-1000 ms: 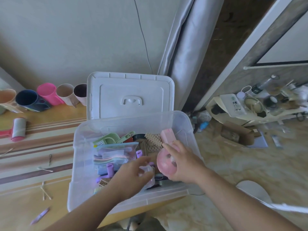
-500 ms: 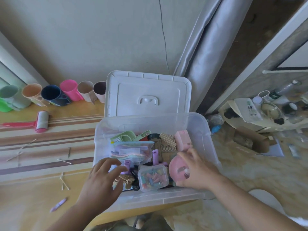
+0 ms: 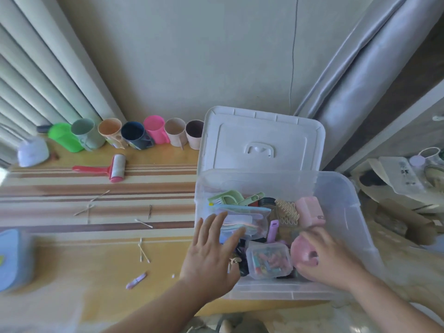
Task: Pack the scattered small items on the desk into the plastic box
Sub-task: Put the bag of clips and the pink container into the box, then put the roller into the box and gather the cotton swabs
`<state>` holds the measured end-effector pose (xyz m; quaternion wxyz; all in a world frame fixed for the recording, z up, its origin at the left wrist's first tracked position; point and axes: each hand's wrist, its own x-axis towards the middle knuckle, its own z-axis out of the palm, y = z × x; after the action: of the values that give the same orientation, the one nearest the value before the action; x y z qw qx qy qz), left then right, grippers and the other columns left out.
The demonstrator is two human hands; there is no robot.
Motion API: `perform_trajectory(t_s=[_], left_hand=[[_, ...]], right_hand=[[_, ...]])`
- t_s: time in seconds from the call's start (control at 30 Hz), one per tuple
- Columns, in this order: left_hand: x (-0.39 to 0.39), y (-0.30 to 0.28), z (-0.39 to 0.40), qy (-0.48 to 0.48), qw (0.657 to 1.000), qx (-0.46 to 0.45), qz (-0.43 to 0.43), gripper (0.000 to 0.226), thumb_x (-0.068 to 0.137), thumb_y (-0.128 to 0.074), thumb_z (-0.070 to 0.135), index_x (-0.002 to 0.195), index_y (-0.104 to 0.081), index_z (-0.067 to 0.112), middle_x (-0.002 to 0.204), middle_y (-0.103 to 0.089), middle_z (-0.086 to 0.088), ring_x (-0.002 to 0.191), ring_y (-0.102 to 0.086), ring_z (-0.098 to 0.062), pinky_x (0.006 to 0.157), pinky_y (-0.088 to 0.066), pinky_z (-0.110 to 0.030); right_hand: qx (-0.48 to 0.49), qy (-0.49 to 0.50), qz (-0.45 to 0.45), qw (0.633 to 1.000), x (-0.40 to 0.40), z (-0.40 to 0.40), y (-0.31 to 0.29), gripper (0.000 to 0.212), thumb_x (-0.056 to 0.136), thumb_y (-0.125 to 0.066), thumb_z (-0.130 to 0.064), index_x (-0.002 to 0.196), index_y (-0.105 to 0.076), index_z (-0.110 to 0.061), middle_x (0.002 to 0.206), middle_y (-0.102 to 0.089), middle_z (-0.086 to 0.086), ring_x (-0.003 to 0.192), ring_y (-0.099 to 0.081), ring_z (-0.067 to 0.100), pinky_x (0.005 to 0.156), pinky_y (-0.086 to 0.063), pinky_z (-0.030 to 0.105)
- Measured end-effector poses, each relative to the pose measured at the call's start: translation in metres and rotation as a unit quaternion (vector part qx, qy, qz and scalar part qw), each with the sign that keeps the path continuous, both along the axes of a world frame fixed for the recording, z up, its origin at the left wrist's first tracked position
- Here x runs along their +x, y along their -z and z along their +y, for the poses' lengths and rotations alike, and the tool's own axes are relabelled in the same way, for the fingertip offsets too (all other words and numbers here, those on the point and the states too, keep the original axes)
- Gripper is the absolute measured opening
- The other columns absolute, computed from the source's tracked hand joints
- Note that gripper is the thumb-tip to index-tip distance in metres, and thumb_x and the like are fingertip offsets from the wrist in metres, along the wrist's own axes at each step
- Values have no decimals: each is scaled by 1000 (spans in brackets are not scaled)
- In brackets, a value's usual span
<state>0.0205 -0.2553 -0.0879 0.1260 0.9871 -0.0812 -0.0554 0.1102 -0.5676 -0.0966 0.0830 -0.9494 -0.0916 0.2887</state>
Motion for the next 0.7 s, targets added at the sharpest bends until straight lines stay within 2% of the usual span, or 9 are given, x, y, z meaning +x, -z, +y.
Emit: perform_trajectory(t_s=[0.07, 0.13, 0.2, 0.27, 0.37, 0.43, 0.5, 0.6, 0.7], left_hand=[[2, -2, 0, 8, 999, -33, -2, 80, 78, -60, 48, 153, -36, 37, 163, -29, -19, 150, -27, -44, 120, -29, -61], [2, -2, 15, 16, 995, -97, -14, 78, 85, -58, 48, 156, -29, 38, 166, -20, -18, 153, -18, -42, 123, -26, -56], [1, -1, 45, 15, 987, -152, -40, 70, 93, -57, 49, 157, -31, 37, 167, -16, -16, 153, -16, -40, 123, -24, -51], [1, 6, 95, -12, 982, -180, -53, 64, 99, -53, 51, 158, -32, 36, 167, -16, -13, 151, -20, -38, 122, -23, -51], [0, 30, 195, -89, 982, -157, -53, 63, 98, -53, 51, 157, -36, 35, 163, -22, -14, 143, -30, -39, 118, -28, -54], [-4, 51, 268, -137, 985, -99, -23, 69, 90, -62, 46, 155, -41, 32, 161, -24, -16, 140, -31, -42, 115, -33, -59], [-6, 67, 340, -183, 981, -49, 34, 76, 83, -68, 38, 153, -41, 32, 161, -19, -16, 142, -26, -45, 114, -35, -63], [-1, 81, 431, -250, 962, 18, 109, 79, 84, -71, 32, 155, -38, 31, 162, -13, -18, 145, -19, -47, 121, -27, -58], [21, 94, 489, -293, 941, 63, 158, 83, 83, -73, 35, 157, -35, 32, 164, -12, -20, 148, -17, -45, 124, -20, -53]], right_hand=[[-23, 6, -14, 1000, 1, 6, -3, 89, 70, -49, -80, 151, -34, -48, 158, -27, -12, 128, -51, 19, 98, -52, 39], [-35, 16, -76, 996, 6, 28, -9, 91, 74, -48, -84, 156, -33, -46, 162, -28, -4, 135, -47, 31, 101, -51, 45], [22, 30, -163, 986, 8, 66, -23, 77, 83, -57, -70, 151, -46, -35, 154, -38, 1, 136, -46, 36, 107, -47, 50], [106, 8, -269, 957, 6, 122, -41, 58, 89, -64, -51, 139, -60, -21, 139, -50, 7, 131, -48, 36, 109, -41, 48], [221, -48, -343, 912, 1, 230, -60, 55, 86, -62, -37, 136, -60, -13, 130, -56, 11, 123, -52, 35, 110, -38, 43], [279, -97, -333, 895, -3, 301, -54, 57, 86, -64, -27, 140, -57, -12, 131, -56, 11, 124, -52, 34, 112, -38, 43], [305, -117, -290, 900, -4, 367, -34, 59, 86, -66, -22, 143, -54, -15, 133, -55, 8, 125, -50, 30, 108, -42, 41], [238, -51, -113, 963, -4, 436, 16, 59, 92, -61, -29, 148, -44, -29, 139, -47, -2, 131, -44, 23, 98, -50, 41], [127, 10, 12, 992, -3, 458, 76, 59, 92, -64, -39, 145, -40, -27, 140, -45, 0, 131, -45, 29, 96, -51, 44]])
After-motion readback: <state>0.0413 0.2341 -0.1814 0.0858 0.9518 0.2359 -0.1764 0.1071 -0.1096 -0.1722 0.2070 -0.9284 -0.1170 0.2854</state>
